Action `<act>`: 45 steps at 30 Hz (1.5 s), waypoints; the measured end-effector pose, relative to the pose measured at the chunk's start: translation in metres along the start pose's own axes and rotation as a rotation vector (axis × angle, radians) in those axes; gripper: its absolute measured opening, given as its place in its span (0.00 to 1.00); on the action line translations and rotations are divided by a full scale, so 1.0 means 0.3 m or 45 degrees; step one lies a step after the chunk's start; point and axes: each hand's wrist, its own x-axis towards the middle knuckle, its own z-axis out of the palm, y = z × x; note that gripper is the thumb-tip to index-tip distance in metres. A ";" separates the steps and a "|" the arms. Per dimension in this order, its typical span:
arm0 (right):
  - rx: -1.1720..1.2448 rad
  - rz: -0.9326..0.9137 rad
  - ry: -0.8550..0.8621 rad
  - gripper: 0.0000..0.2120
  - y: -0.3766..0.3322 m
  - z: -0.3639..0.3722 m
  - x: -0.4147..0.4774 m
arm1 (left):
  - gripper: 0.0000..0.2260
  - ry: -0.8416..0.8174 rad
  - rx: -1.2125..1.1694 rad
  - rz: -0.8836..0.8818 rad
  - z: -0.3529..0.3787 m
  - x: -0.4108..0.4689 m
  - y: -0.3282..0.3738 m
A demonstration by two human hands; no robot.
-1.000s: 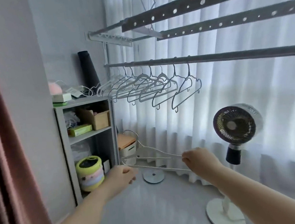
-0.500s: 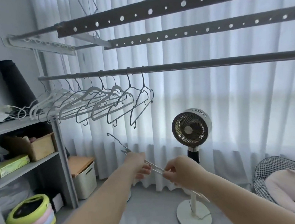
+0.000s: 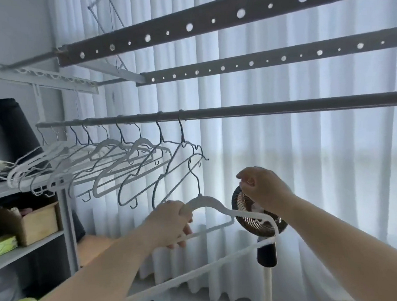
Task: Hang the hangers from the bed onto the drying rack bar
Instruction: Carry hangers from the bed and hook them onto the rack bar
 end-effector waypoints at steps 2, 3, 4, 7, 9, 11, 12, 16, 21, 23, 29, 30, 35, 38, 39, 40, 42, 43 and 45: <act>-0.078 -0.071 0.062 0.15 0.048 -0.047 0.085 | 0.10 0.073 0.115 0.038 -0.020 0.066 0.057; -0.141 -0.112 0.091 0.15 0.073 -0.078 0.126 | 0.09 0.122 0.147 0.044 -0.032 0.102 0.085; -0.223 -0.160 0.122 0.16 0.097 -0.111 0.164 | 0.08 0.174 0.164 0.044 -0.046 0.139 0.113; -0.505 -0.274 0.252 0.19 0.162 -0.208 0.281 | 0.08 0.341 0.158 0.051 -0.092 0.232 0.188; -0.627 -0.278 0.309 0.20 0.195 -0.252 0.356 | 0.08 0.437 0.167 0.046 -0.116 0.292 0.222; -0.713 -0.254 0.326 0.21 0.227 -0.273 0.425 | 0.08 0.491 0.157 0.007 -0.130 0.350 0.243; -0.752 -0.237 0.328 0.23 0.242 -0.276 0.453 | 0.09 0.501 0.154 -0.021 -0.133 0.376 0.252; -0.835 -0.260 0.399 0.24 0.278 -0.268 0.530 | 0.11 0.562 0.288 -0.062 -0.150 0.478 0.295; -0.854 -0.387 0.483 0.24 0.305 -0.254 0.552 | 0.10 0.564 0.352 -0.093 -0.142 0.582 0.321; -0.828 -0.427 0.541 0.24 0.323 -0.246 0.560 | 0.10 0.549 0.354 -0.109 -0.131 0.611 0.314; -0.879 -0.558 0.802 0.26 0.364 -0.215 0.610 | 0.12 0.516 0.358 -0.117 -0.095 0.678 0.271; -0.880 -0.565 0.831 0.26 0.365 -0.212 0.611 | 0.12 0.522 0.377 -0.119 -0.089 0.683 0.269; -0.895 -0.559 0.871 0.26 0.366 -0.205 0.610 | 0.09 0.536 0.496 -0.104 -0.082 0.691 0.281; -0.869 -0.574 0.883 0.26 0.370 -0.205 0.610 | 0.10 0.524 0.529 -0.100 -0.080 0.688 0.284; -0.866 -0.580 0.882 0.27 0.370 -0.206 0.607 | 0.10 0.517 0.522 -0.098 -0.081 0.687 0.281; -0.867 -0.588 0.882 0.27 0.371 -0.206 0.605 | 0.10 0.514 0.513 -0.096 -0.083 0.684 0.277; -0.864 -0.603 0.874 0.28 0.370 -0.207 0.599 | 0.09 0.518 0.487 -0.093 -0.091 0.668 0.272; -0.855 -0.609 0.879 0.28 0.372 -0.206 0.597 | 0.09 0.531 0.486 -0.091 -0.096 0.658 0.273; -0.827 -0.629 0.921 0.28 0.376 -0.199 0.593 | 0.13 0.586 0.518 -0.086 -0.105 0.636 0.278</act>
